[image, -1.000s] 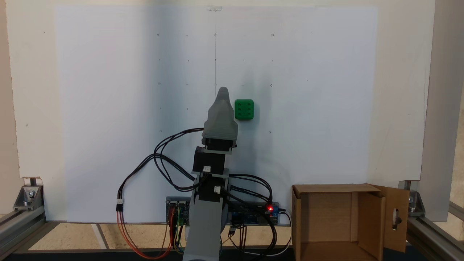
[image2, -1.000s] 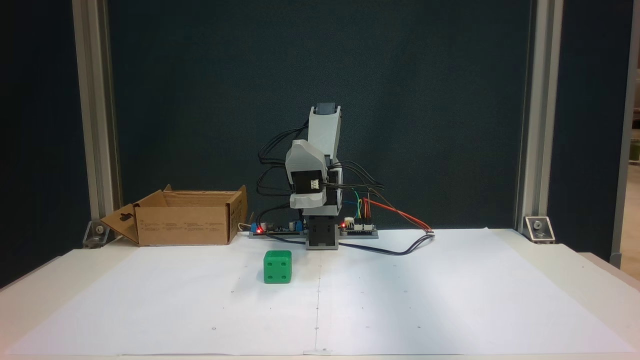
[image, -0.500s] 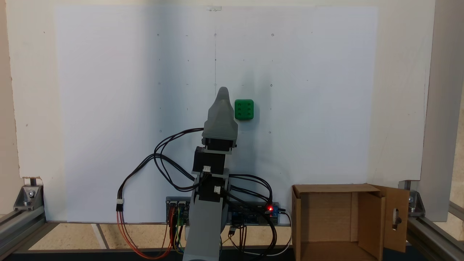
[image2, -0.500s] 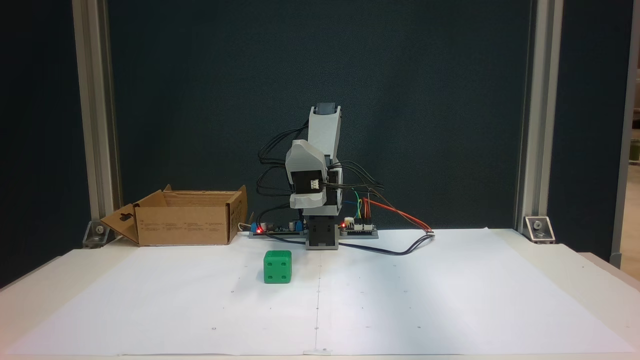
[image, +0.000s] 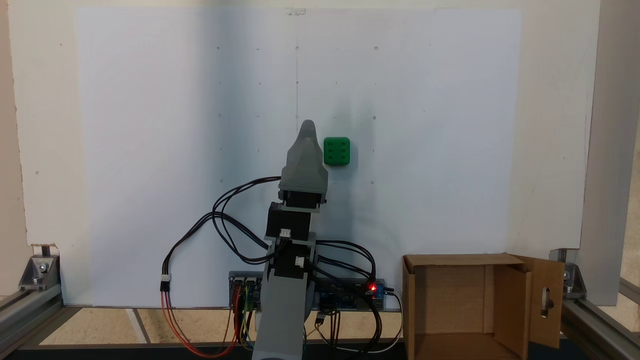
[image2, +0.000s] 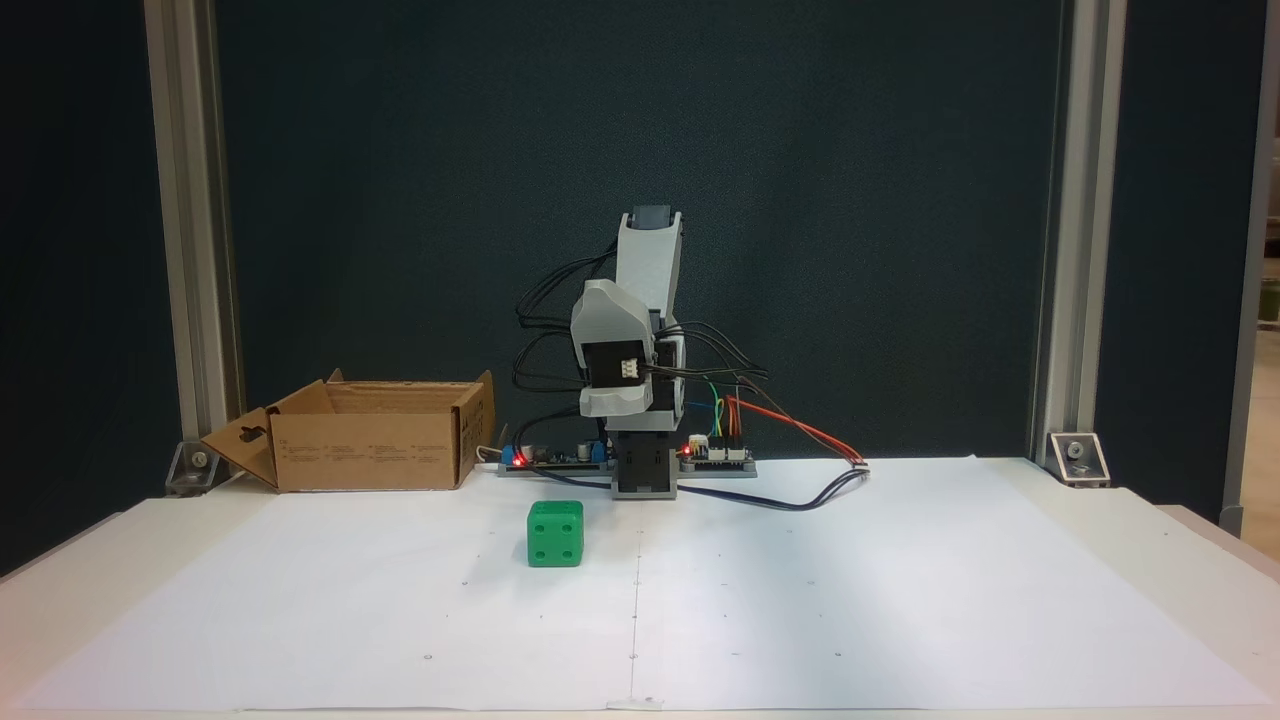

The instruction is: Grasp a green dice and put it in the bin.

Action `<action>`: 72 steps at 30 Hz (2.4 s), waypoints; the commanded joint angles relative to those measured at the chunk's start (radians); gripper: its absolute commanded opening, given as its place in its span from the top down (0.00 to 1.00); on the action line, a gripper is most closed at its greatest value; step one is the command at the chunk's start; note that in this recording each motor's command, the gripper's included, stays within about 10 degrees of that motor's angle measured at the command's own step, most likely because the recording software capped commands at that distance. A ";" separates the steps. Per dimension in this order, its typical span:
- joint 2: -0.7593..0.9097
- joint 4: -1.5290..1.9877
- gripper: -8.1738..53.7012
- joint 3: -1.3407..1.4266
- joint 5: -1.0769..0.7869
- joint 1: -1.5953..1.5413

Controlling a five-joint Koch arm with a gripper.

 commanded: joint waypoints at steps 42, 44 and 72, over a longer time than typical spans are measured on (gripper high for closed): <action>0.110 1.238 0.16 -0.660 -0.009 -0.005; 0.109 1.366 0.17 -0.696 -0.009 -0.005; -0.282 2.431 0.14 -1.227 -0.106 0.152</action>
